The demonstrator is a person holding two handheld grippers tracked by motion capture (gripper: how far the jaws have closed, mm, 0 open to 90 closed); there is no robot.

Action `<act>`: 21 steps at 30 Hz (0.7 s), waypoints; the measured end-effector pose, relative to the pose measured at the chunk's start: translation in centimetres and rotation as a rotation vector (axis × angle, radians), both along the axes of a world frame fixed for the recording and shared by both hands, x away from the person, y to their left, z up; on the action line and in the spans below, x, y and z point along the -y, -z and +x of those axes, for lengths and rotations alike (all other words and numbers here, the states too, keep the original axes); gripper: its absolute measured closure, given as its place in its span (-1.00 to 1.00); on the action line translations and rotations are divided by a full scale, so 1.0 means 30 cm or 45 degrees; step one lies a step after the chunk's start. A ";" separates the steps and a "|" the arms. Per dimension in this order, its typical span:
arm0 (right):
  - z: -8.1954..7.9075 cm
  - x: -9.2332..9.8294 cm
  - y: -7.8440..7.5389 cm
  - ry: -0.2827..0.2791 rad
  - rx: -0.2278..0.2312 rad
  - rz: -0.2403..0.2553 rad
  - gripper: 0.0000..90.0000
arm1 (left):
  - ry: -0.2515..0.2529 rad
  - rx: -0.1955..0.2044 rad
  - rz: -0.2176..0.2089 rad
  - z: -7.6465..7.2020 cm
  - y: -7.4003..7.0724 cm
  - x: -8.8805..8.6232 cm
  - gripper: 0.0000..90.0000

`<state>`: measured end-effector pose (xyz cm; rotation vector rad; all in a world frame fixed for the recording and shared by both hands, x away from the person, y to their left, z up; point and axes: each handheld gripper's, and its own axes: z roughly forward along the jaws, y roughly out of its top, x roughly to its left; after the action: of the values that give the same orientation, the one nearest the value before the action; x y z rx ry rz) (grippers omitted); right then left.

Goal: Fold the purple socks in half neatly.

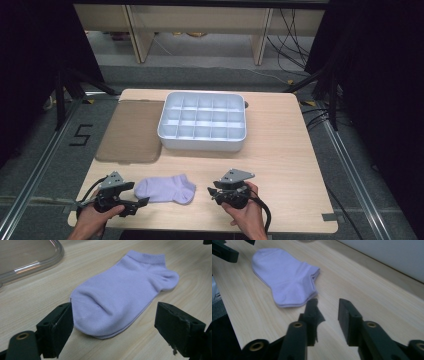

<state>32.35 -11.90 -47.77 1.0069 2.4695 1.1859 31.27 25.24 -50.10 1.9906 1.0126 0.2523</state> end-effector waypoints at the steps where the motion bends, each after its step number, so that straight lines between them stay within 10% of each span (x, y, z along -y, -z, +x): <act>1: 0.002 -0.009 0.002 -0.007 0.015 0.004 0.64 | 0.000 0.002 -0.001 0.000 0.000 -0.001 -0.67; 21: 0.049 -0.215 0.031 -0.188 0.059 -0.043 1.00 | -0.019 -0.001 0.001 0.002 -0.005 -0.010 -0.66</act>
<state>33.81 -5.46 -48.70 0.7912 2.5552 1.1915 31.33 25.55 -49.97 1.9845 1.0286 0.2604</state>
